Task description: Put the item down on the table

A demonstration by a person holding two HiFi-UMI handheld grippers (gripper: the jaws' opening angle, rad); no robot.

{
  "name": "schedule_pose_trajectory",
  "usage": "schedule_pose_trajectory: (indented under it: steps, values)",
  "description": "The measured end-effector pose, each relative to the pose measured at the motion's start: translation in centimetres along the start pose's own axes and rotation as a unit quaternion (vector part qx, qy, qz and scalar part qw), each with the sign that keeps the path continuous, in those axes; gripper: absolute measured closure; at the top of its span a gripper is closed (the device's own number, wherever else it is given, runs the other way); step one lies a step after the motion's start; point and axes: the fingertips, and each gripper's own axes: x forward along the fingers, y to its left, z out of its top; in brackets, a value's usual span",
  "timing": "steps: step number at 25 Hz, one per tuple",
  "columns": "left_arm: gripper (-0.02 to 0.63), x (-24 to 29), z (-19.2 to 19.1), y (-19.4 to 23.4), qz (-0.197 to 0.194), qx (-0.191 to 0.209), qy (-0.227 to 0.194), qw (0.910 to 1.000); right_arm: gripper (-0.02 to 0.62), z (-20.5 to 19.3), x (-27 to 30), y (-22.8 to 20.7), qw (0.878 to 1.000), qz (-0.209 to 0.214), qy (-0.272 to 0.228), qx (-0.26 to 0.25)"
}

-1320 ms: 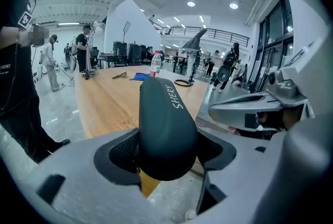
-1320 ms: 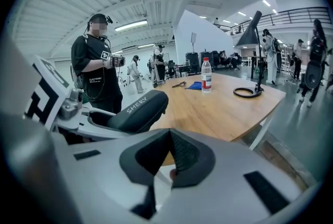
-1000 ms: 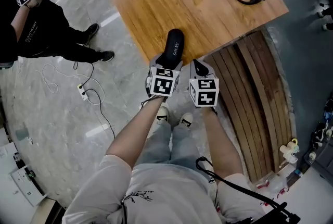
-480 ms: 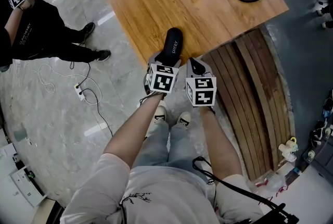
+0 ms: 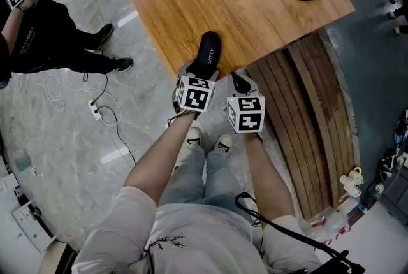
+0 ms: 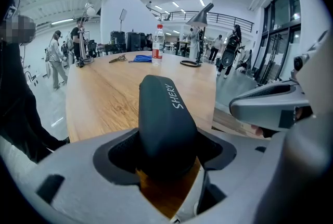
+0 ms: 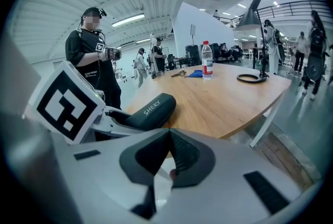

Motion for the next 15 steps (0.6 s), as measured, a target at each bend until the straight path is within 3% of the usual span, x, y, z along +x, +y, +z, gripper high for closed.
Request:
schedule_pose_trajectory:
  steps: [15]
  values:
    - [0.247, 0.34, -0.4, 0.42, -0.001, -0.001, 0.004, 1.0, 0.594, -0.79, 0.01, -1.07, 1.0, -0.003, 0.005, 0.015]
